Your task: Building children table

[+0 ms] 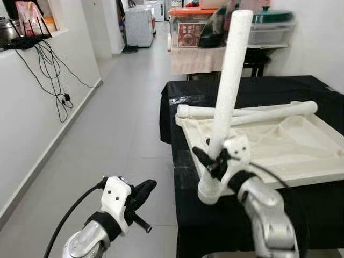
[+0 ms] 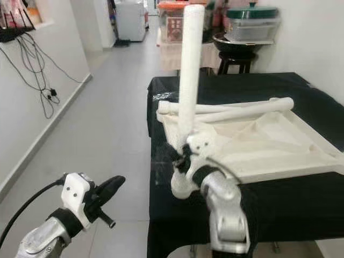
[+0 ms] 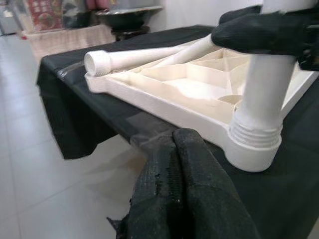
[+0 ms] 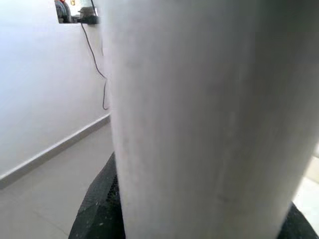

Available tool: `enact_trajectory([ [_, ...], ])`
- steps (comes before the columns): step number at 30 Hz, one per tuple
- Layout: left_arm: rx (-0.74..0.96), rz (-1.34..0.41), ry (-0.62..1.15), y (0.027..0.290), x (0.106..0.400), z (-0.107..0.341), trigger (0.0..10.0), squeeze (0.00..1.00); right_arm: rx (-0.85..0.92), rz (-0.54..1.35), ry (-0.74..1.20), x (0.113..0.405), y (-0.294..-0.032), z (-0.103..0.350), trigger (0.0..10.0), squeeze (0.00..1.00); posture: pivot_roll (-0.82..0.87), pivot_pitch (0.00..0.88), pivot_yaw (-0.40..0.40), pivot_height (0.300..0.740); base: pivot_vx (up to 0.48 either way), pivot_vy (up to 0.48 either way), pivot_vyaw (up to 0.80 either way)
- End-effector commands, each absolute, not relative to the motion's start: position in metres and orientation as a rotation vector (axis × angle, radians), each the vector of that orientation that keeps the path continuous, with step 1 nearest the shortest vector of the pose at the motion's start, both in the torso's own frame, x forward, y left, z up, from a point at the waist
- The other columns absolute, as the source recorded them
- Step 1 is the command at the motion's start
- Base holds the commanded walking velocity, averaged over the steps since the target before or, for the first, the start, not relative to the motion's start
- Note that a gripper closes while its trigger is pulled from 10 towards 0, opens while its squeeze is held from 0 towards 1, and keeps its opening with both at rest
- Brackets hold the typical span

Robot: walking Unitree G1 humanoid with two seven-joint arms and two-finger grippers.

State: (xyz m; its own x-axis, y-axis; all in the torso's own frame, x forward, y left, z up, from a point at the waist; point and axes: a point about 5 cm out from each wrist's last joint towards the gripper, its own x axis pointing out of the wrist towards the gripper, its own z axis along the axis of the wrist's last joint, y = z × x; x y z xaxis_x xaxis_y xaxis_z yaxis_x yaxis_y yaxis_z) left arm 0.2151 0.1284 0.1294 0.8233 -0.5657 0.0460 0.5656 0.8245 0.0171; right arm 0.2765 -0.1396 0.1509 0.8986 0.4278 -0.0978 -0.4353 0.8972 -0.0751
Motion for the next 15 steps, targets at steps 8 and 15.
enact_trajectory([
  [8,-0.055,-0.615,-0.023,0.128,0.215,0.120,10.0,0.00,-0.133,0.547,0.225,0.289,-0.143,0.131,10.0,1.00,-0.07,0.000,0.034,0.740,0.000,0.000,0.00],
  [15,-0.088,-0.641,-0.021,0.124,0.216,0.119,10.0,0.00,-0.070,0.778,0.037,0.313,-0.129,0.174,10.0,1.00,-0.07,0.000,0.041,0.740,0.000,0.000,0.00],
])
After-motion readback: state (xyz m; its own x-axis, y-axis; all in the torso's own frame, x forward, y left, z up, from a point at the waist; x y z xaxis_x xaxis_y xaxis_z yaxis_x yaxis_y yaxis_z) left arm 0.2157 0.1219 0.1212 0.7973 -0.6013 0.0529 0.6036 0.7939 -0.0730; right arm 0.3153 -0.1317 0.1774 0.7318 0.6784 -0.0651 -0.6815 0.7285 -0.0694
